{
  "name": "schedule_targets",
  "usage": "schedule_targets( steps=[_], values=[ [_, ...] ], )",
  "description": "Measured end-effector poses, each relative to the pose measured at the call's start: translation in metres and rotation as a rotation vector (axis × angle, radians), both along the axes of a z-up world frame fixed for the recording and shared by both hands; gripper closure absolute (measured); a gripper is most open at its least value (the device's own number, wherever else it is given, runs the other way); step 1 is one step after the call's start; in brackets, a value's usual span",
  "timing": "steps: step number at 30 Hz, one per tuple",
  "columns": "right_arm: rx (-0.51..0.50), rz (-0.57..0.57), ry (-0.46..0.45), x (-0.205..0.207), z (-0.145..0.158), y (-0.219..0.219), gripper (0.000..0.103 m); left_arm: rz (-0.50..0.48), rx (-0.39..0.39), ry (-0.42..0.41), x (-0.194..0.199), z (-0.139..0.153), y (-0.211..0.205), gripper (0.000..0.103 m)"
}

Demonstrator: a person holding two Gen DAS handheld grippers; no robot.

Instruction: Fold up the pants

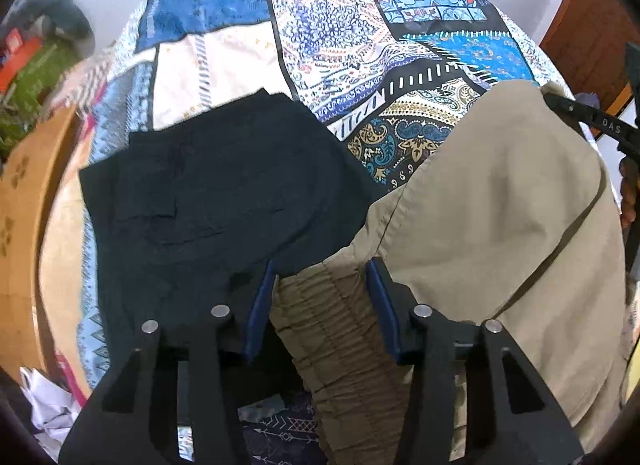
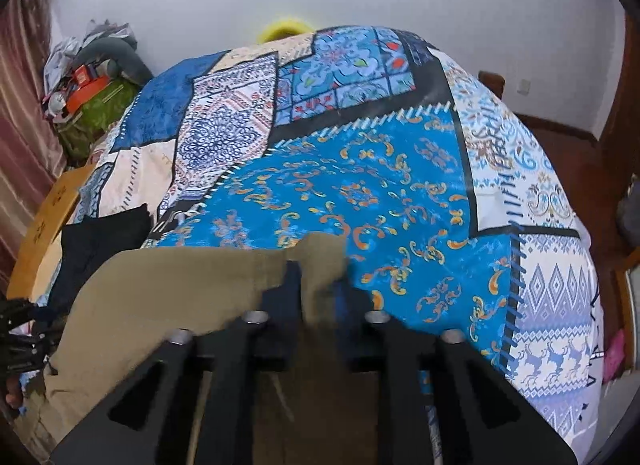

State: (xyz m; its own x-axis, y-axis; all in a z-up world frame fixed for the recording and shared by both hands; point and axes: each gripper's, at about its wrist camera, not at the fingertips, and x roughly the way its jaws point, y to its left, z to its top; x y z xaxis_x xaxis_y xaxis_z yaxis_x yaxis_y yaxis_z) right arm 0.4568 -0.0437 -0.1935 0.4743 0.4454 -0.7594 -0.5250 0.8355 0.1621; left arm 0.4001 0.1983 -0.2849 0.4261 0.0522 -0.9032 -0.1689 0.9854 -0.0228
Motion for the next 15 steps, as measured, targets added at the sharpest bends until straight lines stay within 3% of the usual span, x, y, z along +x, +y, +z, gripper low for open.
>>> schedule_targets(
  steps=[2,4,9,12,15],
  values=[
    [-0.029,-0.014,-0.045,-0.006,0.001,0.004,0.094,0.012,0.017,-0.009,-0.001,0.005,0.0,0.066],
    [-0.041,-0.032,-0.074,-0.011,0.006,0.006,0.095,0.001,0.003,-0.015,-0.003,0.014,0.0,0.102],
    [-0.037,-0.042,-0.175,-0.029,0.045,-0.003,0.095,0.026,0.087,-0.076,-0.01,0.047,0.003,0.102],
    [-0.025,-0.039,-0.225,-0.042,0.072,-0.01,0.095,0.032,0.073,-0.108,-0.015,0.066,0.005,0.102],
    [-0.013,-0.037,-0.242,-0.053,0.09,-0.018,0.095,-0.002,0.002,-0.098,-0.016,0.074,0.006,0.101]
  ],
)
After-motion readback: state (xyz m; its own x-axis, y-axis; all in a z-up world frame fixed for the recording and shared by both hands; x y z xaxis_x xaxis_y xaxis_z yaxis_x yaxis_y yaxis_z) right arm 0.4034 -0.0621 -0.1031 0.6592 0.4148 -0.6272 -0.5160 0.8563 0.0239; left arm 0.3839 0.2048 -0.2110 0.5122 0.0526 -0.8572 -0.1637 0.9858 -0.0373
